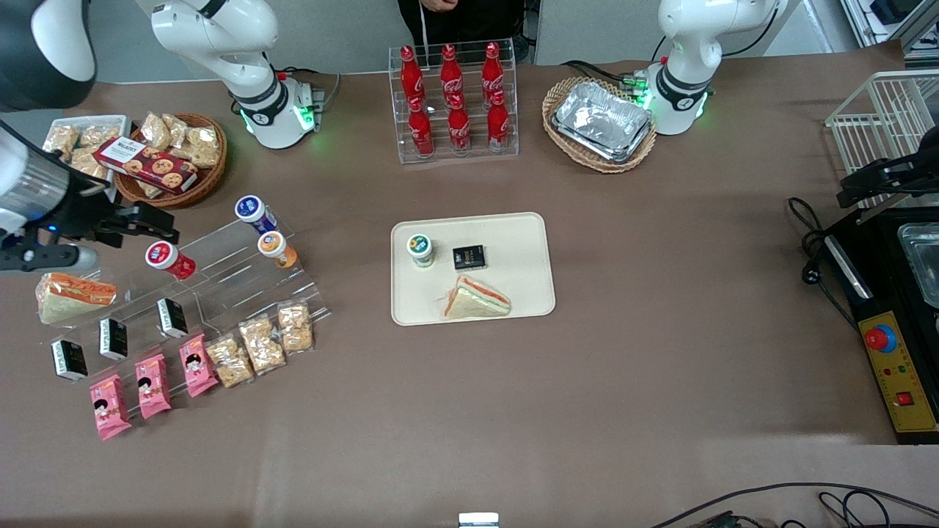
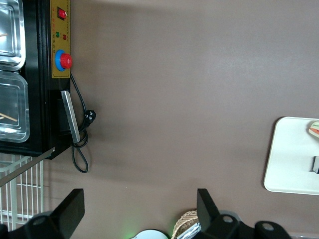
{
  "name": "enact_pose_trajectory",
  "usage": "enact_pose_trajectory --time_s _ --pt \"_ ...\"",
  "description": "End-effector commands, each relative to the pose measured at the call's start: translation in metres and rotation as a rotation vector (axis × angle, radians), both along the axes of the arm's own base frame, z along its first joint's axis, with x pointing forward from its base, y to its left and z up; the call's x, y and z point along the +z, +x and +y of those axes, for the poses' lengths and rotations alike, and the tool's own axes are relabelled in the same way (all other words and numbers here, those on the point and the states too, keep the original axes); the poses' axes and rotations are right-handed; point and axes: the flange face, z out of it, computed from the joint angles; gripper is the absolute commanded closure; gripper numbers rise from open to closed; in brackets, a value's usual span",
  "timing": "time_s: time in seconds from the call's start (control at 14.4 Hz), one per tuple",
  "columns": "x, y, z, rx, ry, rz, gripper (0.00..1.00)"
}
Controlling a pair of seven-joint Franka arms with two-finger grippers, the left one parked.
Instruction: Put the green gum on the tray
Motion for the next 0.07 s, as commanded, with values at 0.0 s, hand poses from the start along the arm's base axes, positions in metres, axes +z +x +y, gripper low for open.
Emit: enact_pose_trajectory --time_s 0.0 --pt "0.0085 0.011 -0.0085 -0.004 -0.016 0.021 0.0"
